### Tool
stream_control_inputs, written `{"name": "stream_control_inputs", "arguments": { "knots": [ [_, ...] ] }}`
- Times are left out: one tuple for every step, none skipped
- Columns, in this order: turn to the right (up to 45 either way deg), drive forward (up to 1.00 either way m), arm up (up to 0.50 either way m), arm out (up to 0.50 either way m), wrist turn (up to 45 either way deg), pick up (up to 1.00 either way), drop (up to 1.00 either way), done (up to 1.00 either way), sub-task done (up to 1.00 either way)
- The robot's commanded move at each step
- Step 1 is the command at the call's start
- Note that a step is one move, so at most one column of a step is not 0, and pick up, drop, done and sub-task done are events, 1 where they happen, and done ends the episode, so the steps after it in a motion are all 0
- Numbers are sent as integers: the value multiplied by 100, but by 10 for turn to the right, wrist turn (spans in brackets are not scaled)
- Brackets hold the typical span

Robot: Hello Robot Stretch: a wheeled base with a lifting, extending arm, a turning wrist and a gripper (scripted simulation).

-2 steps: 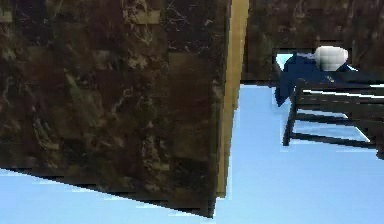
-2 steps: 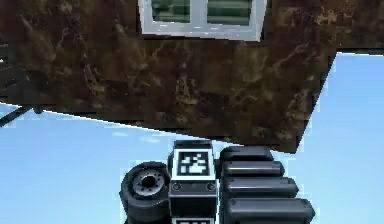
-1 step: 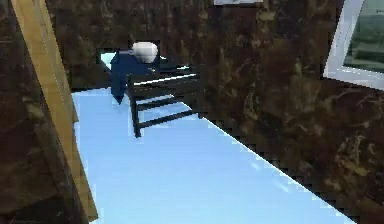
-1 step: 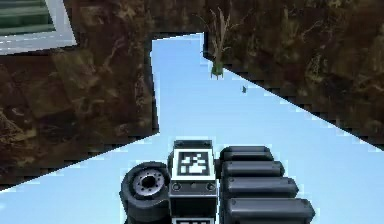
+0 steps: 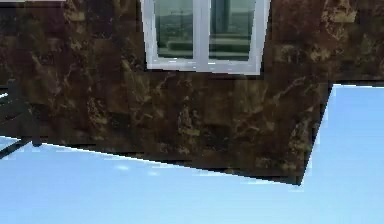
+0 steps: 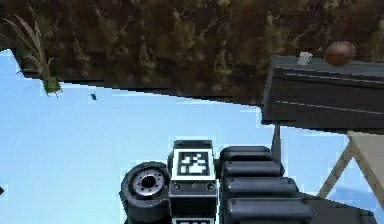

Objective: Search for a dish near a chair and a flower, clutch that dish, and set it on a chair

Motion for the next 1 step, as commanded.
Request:
{"name": "stream_control_inputs", "arguments": {
  "knots": [
    [270, 0, 0, 0, 0, 0, 0, 0, 0]
  ]
}}
